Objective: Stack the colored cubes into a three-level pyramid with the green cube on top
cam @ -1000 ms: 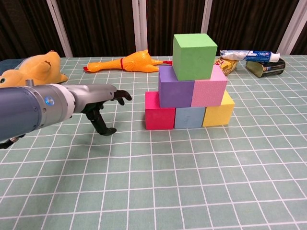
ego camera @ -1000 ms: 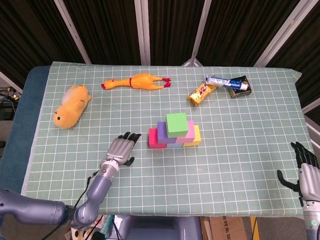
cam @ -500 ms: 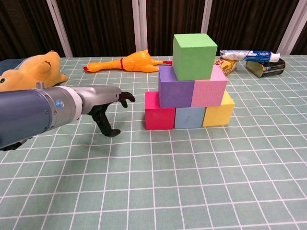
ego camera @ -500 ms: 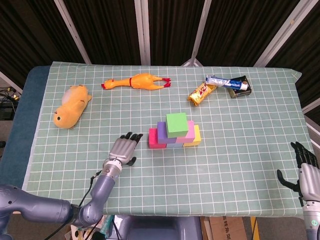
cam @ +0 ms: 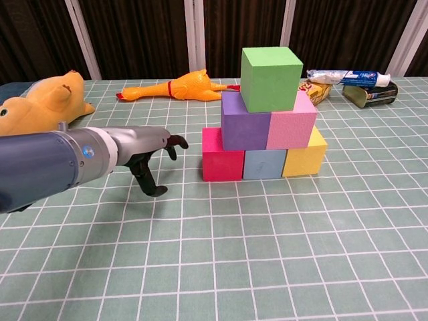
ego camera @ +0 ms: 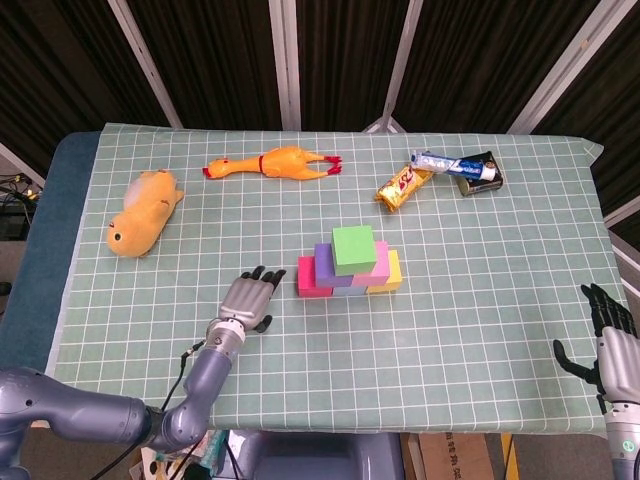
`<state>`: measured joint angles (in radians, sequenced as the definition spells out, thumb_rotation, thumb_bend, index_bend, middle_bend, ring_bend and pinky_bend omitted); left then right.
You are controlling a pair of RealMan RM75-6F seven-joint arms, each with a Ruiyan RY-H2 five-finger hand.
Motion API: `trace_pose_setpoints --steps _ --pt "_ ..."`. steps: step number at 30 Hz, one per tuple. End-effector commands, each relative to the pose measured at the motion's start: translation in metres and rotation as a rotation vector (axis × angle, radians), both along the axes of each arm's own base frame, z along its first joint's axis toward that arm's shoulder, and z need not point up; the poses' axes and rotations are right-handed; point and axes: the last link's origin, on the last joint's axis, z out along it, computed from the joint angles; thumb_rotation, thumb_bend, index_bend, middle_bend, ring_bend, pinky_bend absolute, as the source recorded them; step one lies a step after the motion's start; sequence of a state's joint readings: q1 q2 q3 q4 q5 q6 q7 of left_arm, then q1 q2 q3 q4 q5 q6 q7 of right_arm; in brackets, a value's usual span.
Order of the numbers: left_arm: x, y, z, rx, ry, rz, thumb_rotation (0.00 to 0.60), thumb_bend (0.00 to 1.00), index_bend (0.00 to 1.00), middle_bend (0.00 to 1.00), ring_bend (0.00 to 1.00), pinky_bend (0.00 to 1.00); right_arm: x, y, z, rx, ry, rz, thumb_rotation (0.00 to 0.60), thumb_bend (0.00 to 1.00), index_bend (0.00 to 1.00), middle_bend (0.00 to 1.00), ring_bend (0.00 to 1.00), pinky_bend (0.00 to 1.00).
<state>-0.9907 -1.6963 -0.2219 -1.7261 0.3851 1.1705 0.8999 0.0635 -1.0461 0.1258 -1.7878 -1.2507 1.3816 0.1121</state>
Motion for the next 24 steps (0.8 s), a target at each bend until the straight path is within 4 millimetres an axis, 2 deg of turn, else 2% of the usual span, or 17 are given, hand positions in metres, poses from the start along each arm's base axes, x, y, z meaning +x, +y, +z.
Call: trace_pose_setpoints --steps 1,24 --pt "0.002 0.0 -0.003 -0.004 -0.002 -0.004 0.6 0.49 0.06 0.14 0.06 0.16 0.0 0.0 0.0 0.0 -0.003 -0.001 0.6 0.4 0.0 0.0 0.0 0.0" --pt "0.018 0.001 -0.017 -0.013 -0.018 -0.032 0.6 0.49 0.06 0.14 0.06 0.16 0.0 0.0 0.0 -0.001 -0.016 0.0 0.6 0.4 0.0 0.0 0.0 0.0"
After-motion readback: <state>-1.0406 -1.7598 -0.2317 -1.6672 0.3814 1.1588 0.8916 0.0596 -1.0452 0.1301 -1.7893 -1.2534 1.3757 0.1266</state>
